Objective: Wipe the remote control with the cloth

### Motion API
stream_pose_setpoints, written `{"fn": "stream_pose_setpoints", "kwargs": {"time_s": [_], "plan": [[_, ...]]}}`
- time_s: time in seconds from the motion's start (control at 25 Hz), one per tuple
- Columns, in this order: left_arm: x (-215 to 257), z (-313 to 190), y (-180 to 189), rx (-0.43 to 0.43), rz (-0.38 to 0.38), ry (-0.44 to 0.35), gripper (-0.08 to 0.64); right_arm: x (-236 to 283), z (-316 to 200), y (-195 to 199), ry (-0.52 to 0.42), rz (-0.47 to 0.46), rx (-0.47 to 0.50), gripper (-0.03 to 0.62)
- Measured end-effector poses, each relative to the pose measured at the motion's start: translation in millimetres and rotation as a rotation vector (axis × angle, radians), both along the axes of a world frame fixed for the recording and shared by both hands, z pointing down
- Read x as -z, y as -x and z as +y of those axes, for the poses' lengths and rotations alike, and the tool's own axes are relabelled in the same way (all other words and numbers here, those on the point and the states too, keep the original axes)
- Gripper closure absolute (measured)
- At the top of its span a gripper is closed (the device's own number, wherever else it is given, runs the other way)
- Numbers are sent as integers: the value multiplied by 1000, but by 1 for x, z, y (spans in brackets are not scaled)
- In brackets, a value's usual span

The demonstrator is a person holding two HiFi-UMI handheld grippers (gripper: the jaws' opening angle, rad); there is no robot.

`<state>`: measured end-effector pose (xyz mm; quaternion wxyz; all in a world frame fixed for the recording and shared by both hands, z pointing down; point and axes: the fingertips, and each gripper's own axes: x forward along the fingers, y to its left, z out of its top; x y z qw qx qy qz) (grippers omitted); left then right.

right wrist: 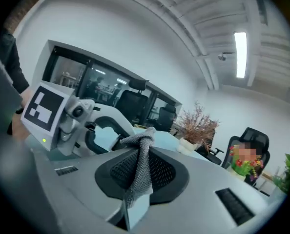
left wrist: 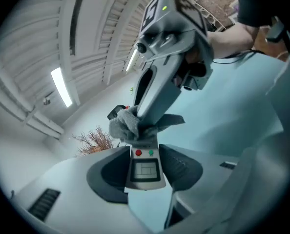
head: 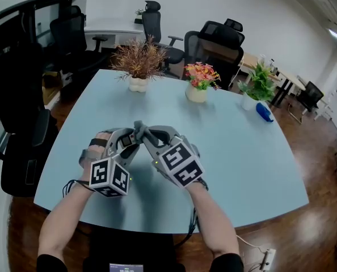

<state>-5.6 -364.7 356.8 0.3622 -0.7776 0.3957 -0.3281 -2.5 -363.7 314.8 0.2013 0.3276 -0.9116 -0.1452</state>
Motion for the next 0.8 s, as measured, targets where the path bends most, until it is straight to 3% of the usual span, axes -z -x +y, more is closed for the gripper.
{"fn": "stream_pose_setpoints", "kwargs": {"time_s": [0.08, 0.16, 0.24, 0.32, 0.4, 0.44, 0.52, 0.64, 0.72, 0.8], "plan": [[9, 6, 2, -4, -13, -55, 370, 12, -19, -30, -10, -55, -106, 563], [19, 11, 4, -48, 80, -32, 371, 29, -37, -66, -66, -84, -229, 563], [33, 17, 3, -163, 323, 110, 371, 41, -40, -78, -143, -73, -235, 563], [54, 27, 3, -339, 670, 335, 371, 41, -24, -56, -217, -15, -116, 563], [76, 35, 8, -500, 952, 520, 371, 26, -1, -22, -324, 162, 1, 563], [81, 38, 11, -554, 1021, 576, 371, 18, 9, -7, -376, 253, 39, 563], [78, 44, 11, -600, 1018, 627, 371, 11, 22, 12, -442, 334, 83, 563], [68, 50, 6, -609, 924, 642, 371, 29, 26, 9, -512, 283, 77, 563], [64, 52, 5, -609, 888, 645, 371, 52, 32, 1, -548, 158, 104, 563], [59, 53, 4, -580, 817, 598, 371, 85, 48, -9, -494, -117, 180, 563]]}}
